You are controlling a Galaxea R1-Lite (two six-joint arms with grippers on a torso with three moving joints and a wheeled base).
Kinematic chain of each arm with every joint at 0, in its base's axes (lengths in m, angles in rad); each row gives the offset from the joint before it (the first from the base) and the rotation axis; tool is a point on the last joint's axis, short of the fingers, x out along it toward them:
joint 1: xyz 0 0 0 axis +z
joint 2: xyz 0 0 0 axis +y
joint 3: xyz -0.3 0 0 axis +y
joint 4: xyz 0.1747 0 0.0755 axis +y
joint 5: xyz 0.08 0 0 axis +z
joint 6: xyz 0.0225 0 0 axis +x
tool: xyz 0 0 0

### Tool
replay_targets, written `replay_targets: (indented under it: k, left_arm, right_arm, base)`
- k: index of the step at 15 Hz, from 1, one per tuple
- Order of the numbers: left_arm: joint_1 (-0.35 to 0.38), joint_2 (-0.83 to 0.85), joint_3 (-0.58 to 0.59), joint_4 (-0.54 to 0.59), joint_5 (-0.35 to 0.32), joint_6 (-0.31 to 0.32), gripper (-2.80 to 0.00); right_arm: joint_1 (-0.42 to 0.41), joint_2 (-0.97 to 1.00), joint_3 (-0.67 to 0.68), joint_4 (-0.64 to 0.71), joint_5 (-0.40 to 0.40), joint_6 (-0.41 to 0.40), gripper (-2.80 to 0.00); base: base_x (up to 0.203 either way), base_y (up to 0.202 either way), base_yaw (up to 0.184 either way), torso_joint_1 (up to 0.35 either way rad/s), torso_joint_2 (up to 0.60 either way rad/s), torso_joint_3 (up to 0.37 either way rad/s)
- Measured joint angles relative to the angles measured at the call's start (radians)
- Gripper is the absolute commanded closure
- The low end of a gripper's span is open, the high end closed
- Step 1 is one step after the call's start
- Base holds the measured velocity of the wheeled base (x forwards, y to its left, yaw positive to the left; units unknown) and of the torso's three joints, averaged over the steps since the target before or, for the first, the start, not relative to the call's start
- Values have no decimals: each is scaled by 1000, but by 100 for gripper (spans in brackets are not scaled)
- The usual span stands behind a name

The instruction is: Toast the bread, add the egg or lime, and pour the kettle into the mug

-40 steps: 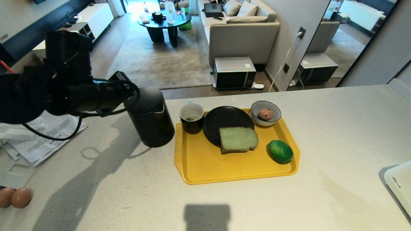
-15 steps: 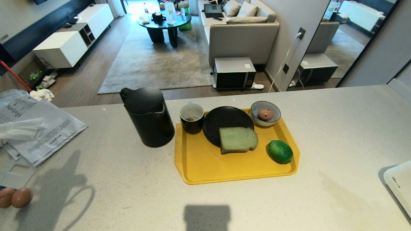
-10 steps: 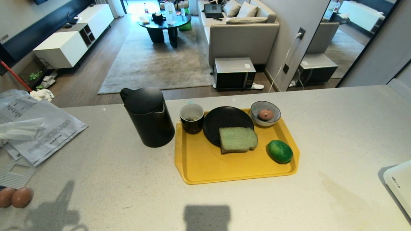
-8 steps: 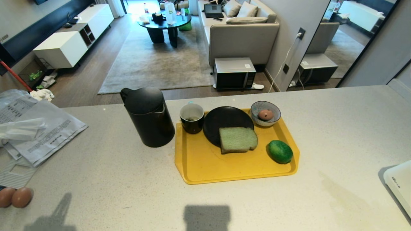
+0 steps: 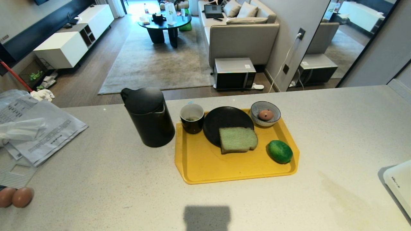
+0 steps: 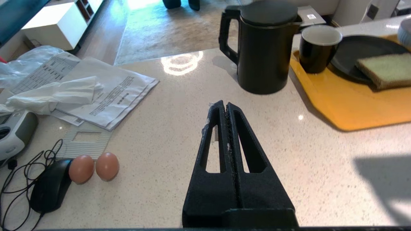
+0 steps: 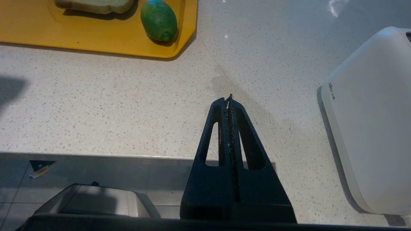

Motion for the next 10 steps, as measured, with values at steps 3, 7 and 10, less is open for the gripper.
replay_targets:
  k: [3,7,10]
  left_arm:
    - [-4,-46,105,-62,-5,24,0]
    - [-5,-61,232,-144,-17,56,0]
    - [-5,-63,245,-30,-40,49,0]
  right_arm:
    - [0,0,0,0,1,0,0]
    - [0,0,0,0,0,0,0]
    - [0,0,0,0,0,0,0]
  base:
    - [0,0,0,0,0,0]
    - [0,0,0,0,0,0]
    - [0,0,0,0,0,0]
